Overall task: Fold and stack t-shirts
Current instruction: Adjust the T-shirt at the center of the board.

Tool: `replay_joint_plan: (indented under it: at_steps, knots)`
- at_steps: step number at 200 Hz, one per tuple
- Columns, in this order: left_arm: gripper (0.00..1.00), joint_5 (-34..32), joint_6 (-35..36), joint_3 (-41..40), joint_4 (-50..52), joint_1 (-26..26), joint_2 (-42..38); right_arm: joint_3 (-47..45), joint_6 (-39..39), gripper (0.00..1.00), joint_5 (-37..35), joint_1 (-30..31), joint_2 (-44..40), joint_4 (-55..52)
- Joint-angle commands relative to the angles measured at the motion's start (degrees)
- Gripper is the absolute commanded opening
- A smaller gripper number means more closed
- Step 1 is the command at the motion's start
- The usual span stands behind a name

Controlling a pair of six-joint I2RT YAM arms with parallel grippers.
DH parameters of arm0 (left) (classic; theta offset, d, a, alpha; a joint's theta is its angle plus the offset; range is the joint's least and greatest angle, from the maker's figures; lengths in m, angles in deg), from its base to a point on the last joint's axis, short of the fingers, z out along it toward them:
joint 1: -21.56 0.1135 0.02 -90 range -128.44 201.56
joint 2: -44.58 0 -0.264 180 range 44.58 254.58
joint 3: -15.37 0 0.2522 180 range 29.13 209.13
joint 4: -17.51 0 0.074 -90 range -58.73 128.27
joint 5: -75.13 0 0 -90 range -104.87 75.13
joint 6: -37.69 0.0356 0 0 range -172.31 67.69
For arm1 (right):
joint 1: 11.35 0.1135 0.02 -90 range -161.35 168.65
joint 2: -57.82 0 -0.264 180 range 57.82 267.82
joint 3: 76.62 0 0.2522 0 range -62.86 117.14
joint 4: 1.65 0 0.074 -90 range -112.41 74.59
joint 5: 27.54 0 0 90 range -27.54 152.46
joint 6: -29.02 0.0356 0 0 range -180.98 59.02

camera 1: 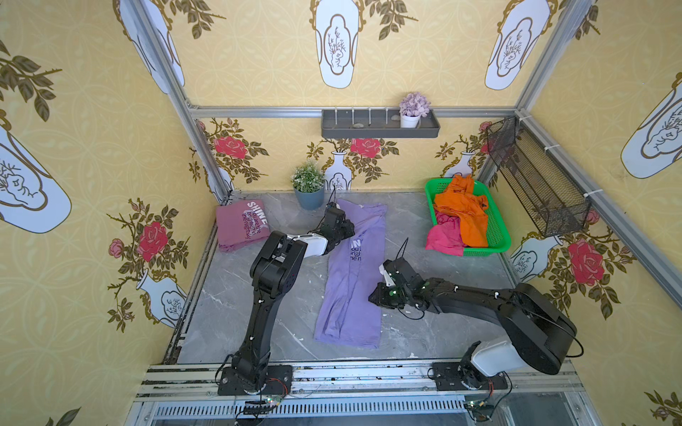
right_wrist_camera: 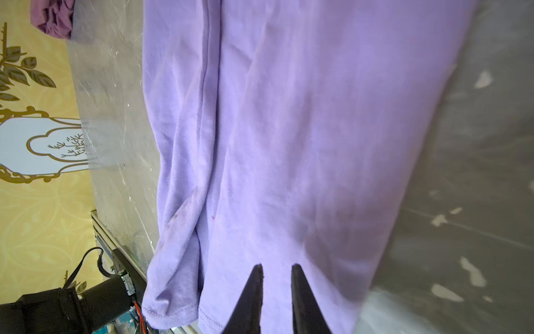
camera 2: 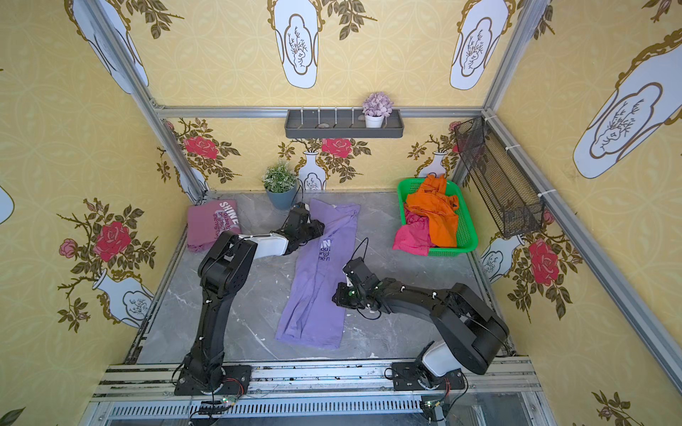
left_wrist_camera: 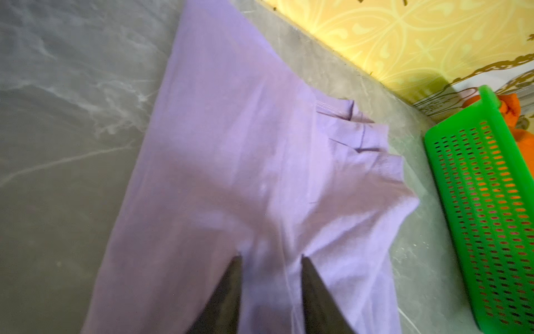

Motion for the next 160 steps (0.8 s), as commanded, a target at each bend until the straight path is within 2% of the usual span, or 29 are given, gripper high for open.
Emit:
replay_joint_plan:
  at_steps: [1,10,19,37,57,71,80,83,89,95,100,109,113,135,160]
  knots:
    - [0.99,-0.10,0.60,-4.32,0.69,0.23,-5.74,0.89,2.19,0.21,-0.90,2.97,1.77,5.07]
    - [0.99,-1.53,1.02,-7.97,0.86,0.22,-10.15,1.37,2.59,0.15,-1.66,4.38,3.52,5.65]
    - [0.99,-3.49,1.03,-12.01,1.91,0.34,-15.21,1.01,3.20,0.00,-2.23,5.72,5.39,6.80]
    - [0.99,-5.68,1.03,-21.77,2.78,0.25,-26.36,-1.86,4.79,0.00,-2.76,6.91,6.84,8.12]
    - [0.99,-6.06,0.77,-31.60,5.89,-0.71,-37.47,-5.80,5.30,0.00,-5.16,7.45,2.78,4.76]
    - [0.99,-8.40,0.07,-37.80,8.35,-3.00,-44.48,-4.41,3.54,0.20,-7.09,7.93,-1.35,-0.30]
    - [0.97,-9.73,-0.96,-41.77,9.05,-4.59,-48.83,-2.33,2.62,0.25,-7.90,8.01,-2.53,-2.73]
    - [0.95,-10.02,-1.44,-42.65,9.15,-6.64,-50.20,-1.52,2.27,0.26,-8.05,8.02,-2.80,-3.43]
    - [0.90,-10.68,-2.63,-44.99,9.34,-8.62,-52.84,-0.11,1.46,0.26,-8.37,8.06,-3.05,-4.57]
    - [0.77,-11.12,-4.01,-47.23,9.37,-10.90,-55.19,1.05,0.88,0.26,-8.84,7.97,-3.27,-5.56]
    - [0.59,-11.79,-5.06,-48.86,9.68,-12.89,-56.94,1.74,0.42,0.26,-9.40,7.84,-3.56,-6.16]
    - [0.15,-13.60,-7.20,-50.49,11.90,-16.72,-59.32,2.75,-0.22,0.26,-10.22,7.47,-4.42,-7.12]
    - [0.00,-14.30,-8.01,-50.98,13.00,-18.36,-60.20,3.15,-0.62,0.26,-10.58,7.11,-4.86,-7.76]
    - [0.00,-19.05,-12.74,-53.39,20.26,-26.40,-64.57,4.35,-2.80,0.18,-12.40,4.55,-7.79,-11.12]
    - [0.00,-24.13,-20.21,-57.00,28.11,-33.69,-70.51,3.90,-4.61,0.18,-12.15,0.58,-11.46,-13.34]
